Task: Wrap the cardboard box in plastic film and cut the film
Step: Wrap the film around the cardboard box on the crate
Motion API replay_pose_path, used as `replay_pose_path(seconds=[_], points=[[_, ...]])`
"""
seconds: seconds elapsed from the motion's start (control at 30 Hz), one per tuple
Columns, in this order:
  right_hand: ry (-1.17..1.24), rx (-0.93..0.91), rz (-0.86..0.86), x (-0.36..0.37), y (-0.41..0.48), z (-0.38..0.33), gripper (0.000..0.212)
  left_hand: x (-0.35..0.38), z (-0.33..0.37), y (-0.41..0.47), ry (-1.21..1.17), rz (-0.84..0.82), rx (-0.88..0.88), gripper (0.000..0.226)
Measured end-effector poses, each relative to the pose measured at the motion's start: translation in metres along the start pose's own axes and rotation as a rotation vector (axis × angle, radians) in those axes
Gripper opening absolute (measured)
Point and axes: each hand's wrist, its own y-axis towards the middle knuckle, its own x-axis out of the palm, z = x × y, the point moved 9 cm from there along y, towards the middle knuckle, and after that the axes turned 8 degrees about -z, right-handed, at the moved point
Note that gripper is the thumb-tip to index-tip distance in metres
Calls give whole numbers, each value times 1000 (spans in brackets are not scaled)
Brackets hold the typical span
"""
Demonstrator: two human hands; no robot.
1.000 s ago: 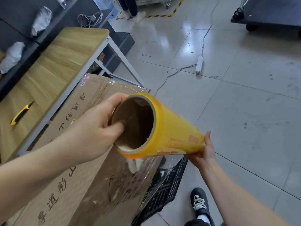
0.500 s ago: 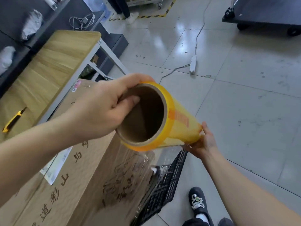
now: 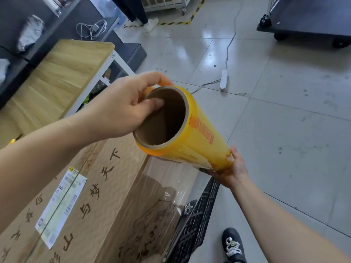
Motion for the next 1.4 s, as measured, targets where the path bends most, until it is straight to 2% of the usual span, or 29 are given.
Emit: replay_pose_path(seconds=[0.3,0.47,0.77,0.9,1.17,1.4], points=[[43,55,23,12,22,-2,58,-4,0,27,82,-4,-4,21],[-18,107,8,25,24,-3,52,-4,-3,34,110,-39,-9,23],[-26,155,53,14,17,-4,58,-7,-4,36,114,-52,-30,25],[-14,130,34,11,24,-9,64,-12,5,38,99,-19,17,26],[-7,129,-30,23,36,-14,50,-17,-4,45,111,36,39,25],[-14,104,-21,18,49,-17,58,-24,-12,57,168,77,70,25]])
